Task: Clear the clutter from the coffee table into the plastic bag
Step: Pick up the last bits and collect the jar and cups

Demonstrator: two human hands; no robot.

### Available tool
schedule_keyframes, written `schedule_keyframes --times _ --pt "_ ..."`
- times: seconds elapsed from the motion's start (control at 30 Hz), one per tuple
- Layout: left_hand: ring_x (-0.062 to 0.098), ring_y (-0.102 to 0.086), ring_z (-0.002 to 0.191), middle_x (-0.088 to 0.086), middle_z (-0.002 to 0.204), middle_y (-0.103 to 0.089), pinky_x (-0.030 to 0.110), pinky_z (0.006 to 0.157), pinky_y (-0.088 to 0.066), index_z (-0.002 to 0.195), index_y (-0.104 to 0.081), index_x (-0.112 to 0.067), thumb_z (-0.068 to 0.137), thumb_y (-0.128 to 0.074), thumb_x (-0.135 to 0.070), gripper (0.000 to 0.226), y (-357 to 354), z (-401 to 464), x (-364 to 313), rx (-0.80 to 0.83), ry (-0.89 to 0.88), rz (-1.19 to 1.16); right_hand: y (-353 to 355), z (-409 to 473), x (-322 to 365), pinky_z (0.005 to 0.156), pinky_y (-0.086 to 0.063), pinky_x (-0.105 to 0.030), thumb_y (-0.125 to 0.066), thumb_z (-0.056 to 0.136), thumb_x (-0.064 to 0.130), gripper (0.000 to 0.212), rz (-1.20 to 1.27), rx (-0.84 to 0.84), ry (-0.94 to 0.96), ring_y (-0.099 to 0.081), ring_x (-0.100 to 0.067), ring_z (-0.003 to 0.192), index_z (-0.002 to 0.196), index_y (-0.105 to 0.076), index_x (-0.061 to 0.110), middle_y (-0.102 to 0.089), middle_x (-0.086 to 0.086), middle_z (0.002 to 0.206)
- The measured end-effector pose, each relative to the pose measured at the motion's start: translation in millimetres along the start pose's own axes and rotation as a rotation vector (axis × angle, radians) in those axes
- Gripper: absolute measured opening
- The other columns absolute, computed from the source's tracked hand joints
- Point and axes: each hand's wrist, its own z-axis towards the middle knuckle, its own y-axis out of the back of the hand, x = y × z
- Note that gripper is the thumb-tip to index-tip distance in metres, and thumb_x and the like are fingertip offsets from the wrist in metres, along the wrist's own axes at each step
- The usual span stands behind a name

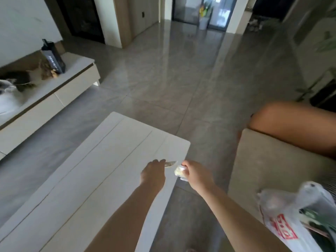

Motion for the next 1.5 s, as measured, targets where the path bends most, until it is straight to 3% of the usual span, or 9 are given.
schedule_keyframes --times 0.13,0.33,0.47,0.6,0.83,0.97,1.1,1.2,1.5 --pt "0.021 -0.054 0.120 0.005 0.129 -0.056 0.031 0.096 -0.048 0.143 -0.033 -0.018 0.098 -0.041 -0.007 0.047 -2 0 -81 0.023 -0.094 0.015 32 -30 -61 0.072 -0.037 -0.025 -0.042 0.093 0.013 0.029 0.058 -0.063 -0.163 -0.059 -0.023 0.108 0.117 -0.058 0.017 -0.065 -0.005 0.117" --pt "0.022 -0.060 0.114 0.004 0.123 -0.061 0.031 0.092 -0.047 0.122 -0.055 -0.022 0.095 -0.046 -0.015 0.029 -26 2 -183 0.116 -0.266 0.078 61 -77 -166 0.089 -0.041 -0.031 -0.044 0.093 0.013 0.031 0.094 -0.079 -0.299 -0.055 -0.027 0.116 0.121 -0.059 0.012 -0.059 -0.010 0.123" --pt "0.020 -0.053 0.122 0.002 0.132 -0.057 0.028 0.101 -0.042 0.127 -0.058 -0.023 0.096 -0.046 -0.018 0.034 -52 8 -248 0.167 -0.449 0.118 81 -113 -243 0.088 -0.043 -0.033 -0.041 0.095 0.011 0.028 0.096 -0.067 -0.410 -0.057 -0.026 0.112 0.119 -0.056 0.011 -0.060 -0.008 0.118" --pt "0.025 -0.054 0.120 0.009 0.128 -0.059 0.031 0.098 -0.040 0.123 -0.061 -0.015 0.098 -0.041 -0.016 0.032 -77 -1 -333 0.212 -0.546 0.117 95 -147 -316 0.080 -0.046 -0.034 -0.042 0.096 0.017 0.020 0.178 -0.158 -0.615 -0.060 -0.027 0.102 0.110 -0.057 0.015 -0.062 -0.007 0.109" --pt "0.024 -0.055 0.113 0.006 0.123 -0.058 0.032 0.093 -0.045 0.123 -0.063 -0.019 0.098 -0.045 -0.026 0.032 -121 -29 -439 0.252 -0.736 0.097 99 -190 -395 0.091 -0.052 -0.032 -0.046 0.095 0.014 0.027 0.172 -0.184 -0.796 -0.062 -0.019 0.109 0.120 -0.058 0.015 -0.065 -0.002 0.119" --pt "0.021 -0.051 0.118 0.003 0.130 -0.050 0.032 0.101 -0.043 0.132 -0.056 -0.018 0.098 -0.047 -0.023 0.036 -143 -35 -474 0.281 -0.767 0.087 97 -206 -424 0.090 -0.053 -0.033 -0.049 0.093 0.009 0.026 0.268 -0.242 -0.872 -0.062 -0.018 0.105 0.118 -0.057 0.012 -0.064 -0.004 0.116" --pt "0.019 -0.051 0.118 0.002 0.128 -0.051 0.026 0.095 -0.043 0.129 -0.056 -0.015 0.099 -0.044 -0.016 0.032 -157 -34 -497 0.303 -0.784 0.050 94 -212 -448 0.087 -0.052 -0.032 -0.051 0.089 0.004 0.027 0.330 -0.305 -0.872 -0.059 -0.018 0.101 0.112 -0.058 0.015 -0.058 -0.005 0.118" --pt "0.015 -0.052 0.116 -0.001 0.132 -0.052 0.022 0.092 -0.042 0.131 -0.054 -0.018 0.099 -0.044 -0.016 0.034 -161 -36 -506 0.298 -0.842 0.096 93 -213 -456 0.090 -0.049 -0.029 -0.053 0.087 0.005 0.037 0.338 -0.248 -0.850 -0.055 -0.018 0.110 0.122 -0.056 0.016 -0.055 -0.004 0.124" --pt "0.024 -0.058 0.110 0.006 0.121 -0.059 0.034 0.094 -0.046 0.122 -0.056 -0.012 0.100 -0.043 -0.021 0.027 -147 -37 -495 0.414 -0.764 0.380 89 -205 -450 0.095 -0.048 -0.028 -0.055 0.091 0.016 0.036 0.337 -0.103 -0.821 -0.056 -0.016 0.114 0.126 -0.056 0.021 -0.060 0.000 0.126"
